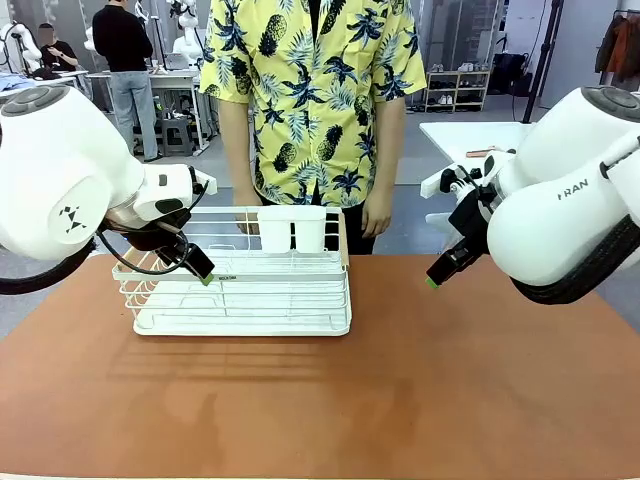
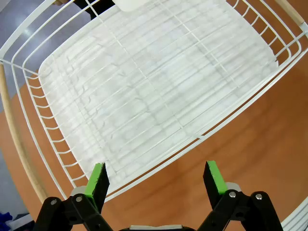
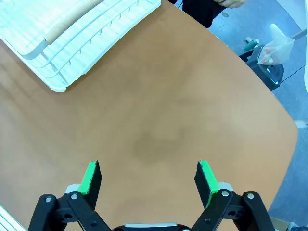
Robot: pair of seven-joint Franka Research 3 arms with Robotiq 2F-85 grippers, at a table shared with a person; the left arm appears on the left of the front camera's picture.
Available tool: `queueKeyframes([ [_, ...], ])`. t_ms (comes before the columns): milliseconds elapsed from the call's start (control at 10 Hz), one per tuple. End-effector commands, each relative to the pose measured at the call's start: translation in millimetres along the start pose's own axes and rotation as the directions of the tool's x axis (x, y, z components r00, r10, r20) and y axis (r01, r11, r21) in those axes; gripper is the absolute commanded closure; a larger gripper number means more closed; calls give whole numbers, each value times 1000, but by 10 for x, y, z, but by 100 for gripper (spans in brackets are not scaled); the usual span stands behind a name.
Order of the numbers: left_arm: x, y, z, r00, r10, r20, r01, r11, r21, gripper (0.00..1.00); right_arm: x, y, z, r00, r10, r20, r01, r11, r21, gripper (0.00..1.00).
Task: Clean the table.
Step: Pick up the Lint Roller when the human hands it over.
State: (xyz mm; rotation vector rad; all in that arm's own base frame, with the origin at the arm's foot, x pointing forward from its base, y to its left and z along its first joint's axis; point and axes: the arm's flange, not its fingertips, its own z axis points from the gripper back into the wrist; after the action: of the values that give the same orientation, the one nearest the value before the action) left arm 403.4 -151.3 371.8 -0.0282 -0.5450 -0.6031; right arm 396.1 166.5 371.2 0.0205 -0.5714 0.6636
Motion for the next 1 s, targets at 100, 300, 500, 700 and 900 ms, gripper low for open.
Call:
queueKeyframes([
  [100,0,2,0,1000,1,0,-1,1000,0,0,1,4,0,1000,-1,0,1,1000,1,0],
  [300,0,2,0,1000,1,0,-1,1000,0,0,1,4,0,1000,-1,0,1,1000,1,0],
  [500,0,2,0,1000,1,0,-1,1000,0,0,1,4,0,1000,-1,0,1,1000,1,0],
  [700,0,0,0,1000,0,0,0,1000,0,0,107,-84,109,999,-41,14,40,998,54,0],
  [900,288,332,414,993,116,-22,-118,949,-293,0,406,-467,529,982,-190,6,182,947,264,0],
])
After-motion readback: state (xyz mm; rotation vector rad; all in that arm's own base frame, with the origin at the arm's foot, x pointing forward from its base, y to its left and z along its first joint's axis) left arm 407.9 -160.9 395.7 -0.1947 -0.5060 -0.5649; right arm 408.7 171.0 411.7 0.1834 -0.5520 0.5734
